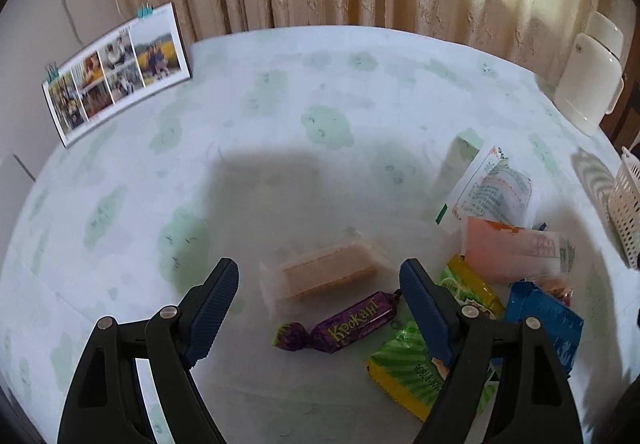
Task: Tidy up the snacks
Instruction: 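Move both tools back over the remaining snacks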
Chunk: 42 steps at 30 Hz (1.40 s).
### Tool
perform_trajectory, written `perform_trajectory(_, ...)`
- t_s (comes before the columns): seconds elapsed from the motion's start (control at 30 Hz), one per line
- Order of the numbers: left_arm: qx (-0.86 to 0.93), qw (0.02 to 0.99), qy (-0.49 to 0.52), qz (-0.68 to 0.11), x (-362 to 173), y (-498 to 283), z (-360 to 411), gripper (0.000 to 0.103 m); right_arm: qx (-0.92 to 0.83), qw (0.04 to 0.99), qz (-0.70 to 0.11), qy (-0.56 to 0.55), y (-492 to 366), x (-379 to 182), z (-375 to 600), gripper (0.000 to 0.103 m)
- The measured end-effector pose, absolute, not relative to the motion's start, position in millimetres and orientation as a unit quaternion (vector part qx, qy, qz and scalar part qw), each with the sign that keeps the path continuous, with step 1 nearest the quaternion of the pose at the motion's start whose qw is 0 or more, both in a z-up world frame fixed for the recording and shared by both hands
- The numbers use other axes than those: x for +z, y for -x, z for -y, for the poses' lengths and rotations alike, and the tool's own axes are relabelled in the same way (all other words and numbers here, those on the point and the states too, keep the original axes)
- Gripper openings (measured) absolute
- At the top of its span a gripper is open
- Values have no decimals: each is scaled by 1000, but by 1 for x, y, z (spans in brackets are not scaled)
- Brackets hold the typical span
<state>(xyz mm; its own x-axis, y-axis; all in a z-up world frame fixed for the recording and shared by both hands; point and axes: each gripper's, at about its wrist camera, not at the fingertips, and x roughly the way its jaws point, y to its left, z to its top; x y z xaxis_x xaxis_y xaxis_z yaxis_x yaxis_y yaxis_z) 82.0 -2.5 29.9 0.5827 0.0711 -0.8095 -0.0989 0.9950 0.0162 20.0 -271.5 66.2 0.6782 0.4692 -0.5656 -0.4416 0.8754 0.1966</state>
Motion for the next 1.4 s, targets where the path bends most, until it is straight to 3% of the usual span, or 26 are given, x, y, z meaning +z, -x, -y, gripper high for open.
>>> perform_trajectory(1.0,48,884,-9,-465,16,-49,-34,85,229,901,-368,-15,-35,40,266,77)
perform_trajectory(1.27,28,888,-60,-455,13,-55,-25,85,228,899,-374,-9,-35,36,264,77)
perform_trajectory(1.4,10,882,-30,-470,10,-53,-33,84,227,899,-375,-10,-35,35,263,77)
